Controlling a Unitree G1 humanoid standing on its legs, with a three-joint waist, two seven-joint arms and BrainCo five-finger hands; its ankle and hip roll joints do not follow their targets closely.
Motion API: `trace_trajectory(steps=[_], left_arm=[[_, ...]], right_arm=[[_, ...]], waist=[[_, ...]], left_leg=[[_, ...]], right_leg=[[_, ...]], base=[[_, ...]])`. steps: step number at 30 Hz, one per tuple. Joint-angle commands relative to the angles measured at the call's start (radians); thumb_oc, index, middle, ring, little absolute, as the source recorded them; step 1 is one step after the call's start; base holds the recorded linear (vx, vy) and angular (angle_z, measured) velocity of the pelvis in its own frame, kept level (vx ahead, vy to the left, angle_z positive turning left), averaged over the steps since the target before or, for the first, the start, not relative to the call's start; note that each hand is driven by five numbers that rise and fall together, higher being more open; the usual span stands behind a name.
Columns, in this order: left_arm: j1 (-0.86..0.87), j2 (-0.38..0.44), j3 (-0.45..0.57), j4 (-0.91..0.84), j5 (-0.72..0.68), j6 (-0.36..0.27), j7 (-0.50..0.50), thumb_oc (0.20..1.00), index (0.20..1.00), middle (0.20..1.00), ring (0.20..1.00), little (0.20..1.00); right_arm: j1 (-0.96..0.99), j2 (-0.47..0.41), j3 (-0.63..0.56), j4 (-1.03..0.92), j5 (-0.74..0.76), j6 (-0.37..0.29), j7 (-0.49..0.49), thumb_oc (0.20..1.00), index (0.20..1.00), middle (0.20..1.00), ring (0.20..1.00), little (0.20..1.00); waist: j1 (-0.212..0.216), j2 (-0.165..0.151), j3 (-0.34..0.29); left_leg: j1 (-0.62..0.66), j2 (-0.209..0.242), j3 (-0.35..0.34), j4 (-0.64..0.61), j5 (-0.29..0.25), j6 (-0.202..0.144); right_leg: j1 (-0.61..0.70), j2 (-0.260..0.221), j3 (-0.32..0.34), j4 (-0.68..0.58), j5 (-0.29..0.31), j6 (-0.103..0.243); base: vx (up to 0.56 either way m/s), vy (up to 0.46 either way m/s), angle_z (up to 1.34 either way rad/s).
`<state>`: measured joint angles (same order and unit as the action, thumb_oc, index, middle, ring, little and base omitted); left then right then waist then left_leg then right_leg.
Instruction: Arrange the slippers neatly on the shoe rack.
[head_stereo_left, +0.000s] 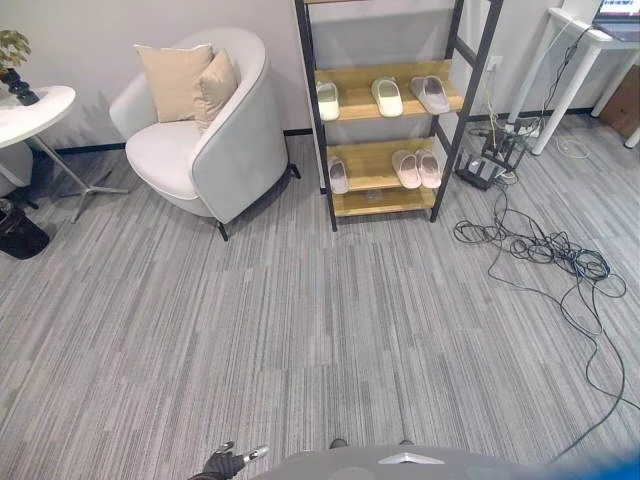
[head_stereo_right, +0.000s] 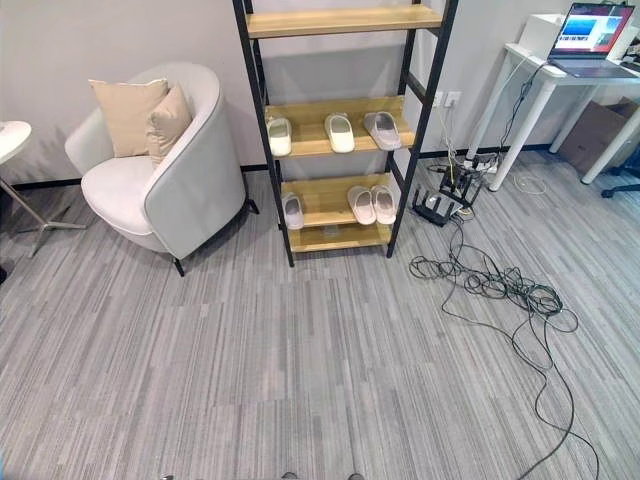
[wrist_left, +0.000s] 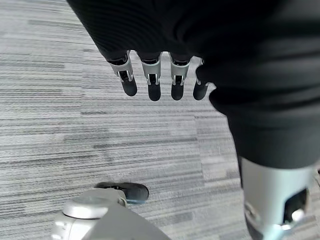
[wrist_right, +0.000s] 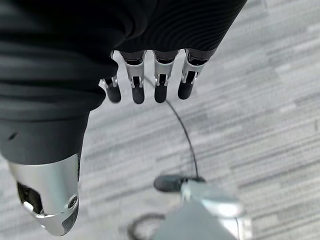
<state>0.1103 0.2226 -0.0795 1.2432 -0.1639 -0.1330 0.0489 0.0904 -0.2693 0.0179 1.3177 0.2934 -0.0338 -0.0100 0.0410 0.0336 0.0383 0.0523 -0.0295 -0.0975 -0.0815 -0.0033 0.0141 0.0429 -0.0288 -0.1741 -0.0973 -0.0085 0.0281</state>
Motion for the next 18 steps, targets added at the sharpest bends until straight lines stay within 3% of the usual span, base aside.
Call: trace_trajectory(steps=[1, 7, 10, 12, 13, 14, 15, 18], left_arm=[[-0.055, 0.015, 0.021, 0.022, 0.023, -0.006, 0.026, 1.000, 1.000, 1.000, 1.000, 1.000], [-0.110, -0.004, -0.042, 0.018, 0.045, 0.001, 0.030, 1.000, 1.000, 1.000, 1.000, 1.000], [-0.136, 0.000, -0.089, -0.014, 0.062, 0.000, 0.035, 1.000, 1.000, 1.000, 1.000, 1.000], [-0.140, 0.009, -0.095, -0.026, 0.061, 0.000, 0.034, 1.000, 1.000, 1.000, 1.000, 1.000], [-0.143, 0.010, -0.107, -0.042, 0.071, -0.002, 0.032, 1.000, 1.000, 1.000, 1.000, 1.000], [-0.157, 0.009, -0.114, -0.059, 0.071, -0.002, 0.039, 1.000, 1.000, 1.000, 1.000, 1.000], [-0.158, 0.008, -0.118, -0.063, 0.072, -0.002, 0.031, 1.000, 1.000, 1.000, 1.000, 1.000], [-0.131, -0.003, -0.114, -0.061, 0.058, -0.004, 0.006, 1.000, 1.000, 1.000, 1.000, 1.000]], right_arm=[[-0.042, 0.001, 0.049, -0.035, 0.015, -0.021, -0.007, 1.000, 1.000, 1.000, 1.000, 1.000], [-0.072, -0.001, 0.062, -0.064, 0.025, -0.024, -0.022, 1.000, 1.000, 1.000, 1.000, 1.000], [-0.074, -0.006, 0.113, -0.061, -0.045, -0.020, -0.027, 1.000, 1.000, 1.000, 1.000, 1.000], [-0.072, 0.003, 0.137, -0.060, -0.070, -0.019, -0.020, 1.000, 1.000, 1.000, 1.000, 1.000], [-0.066, 0.007, 0.157, -0.054, -0.099, -0.017, -0.018, 1.000, 1.000, 1.000, 1.000, 1.000], [-0.063, 0.007, 0.152, -0.061, -0.102, -0.017, -0.024, 1.000, 1.000, 1.000, 1.000, 1.000], [-0.073, 0.000, 0.146, -0.051, -0.080, -0.022, -0.027, 1.000, 1.000, 1.000, 1.000, 1.000], [-0.070, -0.009, 0.116, -0.043, -0.029, -0.022, 0.000, 1.000, 1.000, 1.000, 1.000, 1.000]], waist=[[-0.006, -0.047, 0.012], [-0.028, -0.046, 0.034], [-0.045, -0.048, 0.064], [-0.044, -0.058, 0.081], [-0.030, -0.071, 0.104], [-0.026, -0.079, 0.129], [-0.014, -0.083, 0.137], [0.001, -0.089, 0.135]], left_leg=[[-0.027, 0.007, -0.033, -0.006, 0.003, -0.039], [-0.034, 0.019, -0.024, -0.006, 0.006, -0.051], [-0.027, 0.056, -0.022, 0.012, -0.007, -0.060], [-0.059, 0.071, -0.004, 0.102, -0.037, -0.066], [-0.108, 0.077, 0.014, 0.218, -0.028, -0.078], [-0.186, 0.097, 0.057, 0.356, 0.021, -0.069], [-0.222, 0.099, 0.069, 0.412, 0.033, -0.059], [-0.313, 0.072, 0.098, 0.447, 0.009, -0.044]], right_leg=[[-0.003, -0.040, -0.006, 0.010, -0.009, 0.077], [-0.008, -0.034, -0.001, 0.010, -0.013, 0.071], [-0.014, -0.010, 0.007, 0.042, -0.036, 0.039], [-0.033, 0.000, 0.022, 0.091, -0.062, 0.024], [-0.020, 0.008, 0.030, 0.098, -0.071, 0.015], [-0.007, 0.011, 0.026, 0.101, -0.075, 0.003], [0.002, 0.011, 0.018, 0.098, -0.078, -0.002], [0.022, 0.008, 0.022, 0.098, -0.099, 0.001]], base=[[0.00, 0.000, 0.00], [0.03, -0.097, -0.01], [0.11, -0.210, 0.01], [0.07, -0.153, -0.07], [0.10, -0.225, -0.33], [0.10, -0.239, -0.36], [0.07, -0.176, -0.30], [0.15, -0.016, -0.03]])
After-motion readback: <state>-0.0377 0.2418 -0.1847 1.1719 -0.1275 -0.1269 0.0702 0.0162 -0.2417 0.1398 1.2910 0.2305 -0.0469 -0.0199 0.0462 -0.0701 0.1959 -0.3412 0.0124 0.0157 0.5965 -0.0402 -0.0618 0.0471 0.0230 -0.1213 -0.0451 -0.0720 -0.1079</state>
